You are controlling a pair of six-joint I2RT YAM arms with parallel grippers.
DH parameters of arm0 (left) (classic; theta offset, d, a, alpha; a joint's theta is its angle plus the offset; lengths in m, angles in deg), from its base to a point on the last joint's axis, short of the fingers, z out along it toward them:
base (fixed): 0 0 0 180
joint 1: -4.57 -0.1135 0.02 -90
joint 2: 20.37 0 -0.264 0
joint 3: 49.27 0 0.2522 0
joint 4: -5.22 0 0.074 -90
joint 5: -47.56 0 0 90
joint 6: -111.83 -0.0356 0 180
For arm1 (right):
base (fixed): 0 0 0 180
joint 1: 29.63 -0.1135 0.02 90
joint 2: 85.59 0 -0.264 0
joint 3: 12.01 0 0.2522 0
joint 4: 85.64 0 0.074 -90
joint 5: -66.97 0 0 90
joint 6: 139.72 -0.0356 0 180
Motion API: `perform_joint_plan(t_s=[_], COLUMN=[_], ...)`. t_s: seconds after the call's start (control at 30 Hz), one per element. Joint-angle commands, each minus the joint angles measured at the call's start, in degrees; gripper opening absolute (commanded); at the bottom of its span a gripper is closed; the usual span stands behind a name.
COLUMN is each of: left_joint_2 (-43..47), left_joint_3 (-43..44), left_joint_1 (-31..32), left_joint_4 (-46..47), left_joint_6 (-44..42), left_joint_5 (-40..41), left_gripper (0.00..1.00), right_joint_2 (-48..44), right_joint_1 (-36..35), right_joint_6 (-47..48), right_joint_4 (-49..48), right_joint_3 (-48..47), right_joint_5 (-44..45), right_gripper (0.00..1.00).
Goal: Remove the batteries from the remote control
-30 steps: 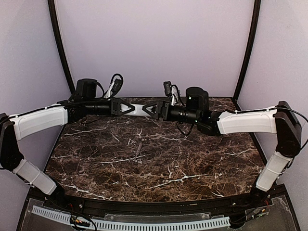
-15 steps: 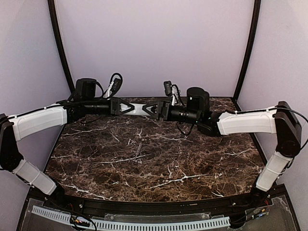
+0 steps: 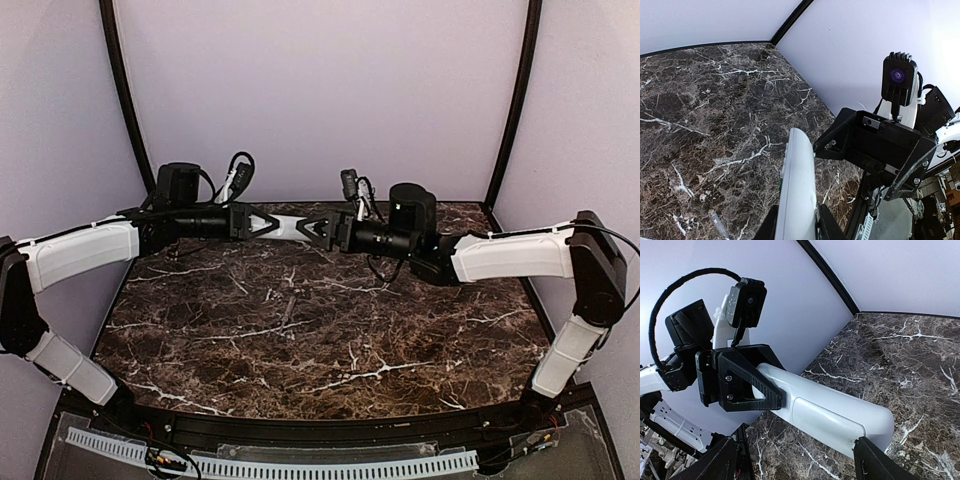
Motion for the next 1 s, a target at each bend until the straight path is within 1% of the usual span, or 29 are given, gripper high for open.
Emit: perform_joint_plan(t_s=[0.0, 0.3, 0.97], left_joint_2=[1.52, 1.54, 1.54], left_joint_3=[-0.03, 0.06, 0.0], left_joint_1=[0.54, 0.54, 0.54], left_joint_4=[1.04, 0.8, 0.84], left_joint_6=[-0.73, -0.9, -0.91], left_joint_5=[-0.67, -0.21, -0.32], left_gripper=[0.0, 0.0, 0.0], right_joint_2=[-1.58, -2.03, -1.86], right_joint_1=[-1.48, -1.74, -1.92], right_joint_6=[0.7, 0.79, 0.88], right_joint_4=[-6.97, -9.18, -9.03], right_joint_3=[0.6, 0.99, 0.8], right_joint_5=[-6.29, -7.86, -8.22], right_gripper=[0.8, 0.8, 0.8])
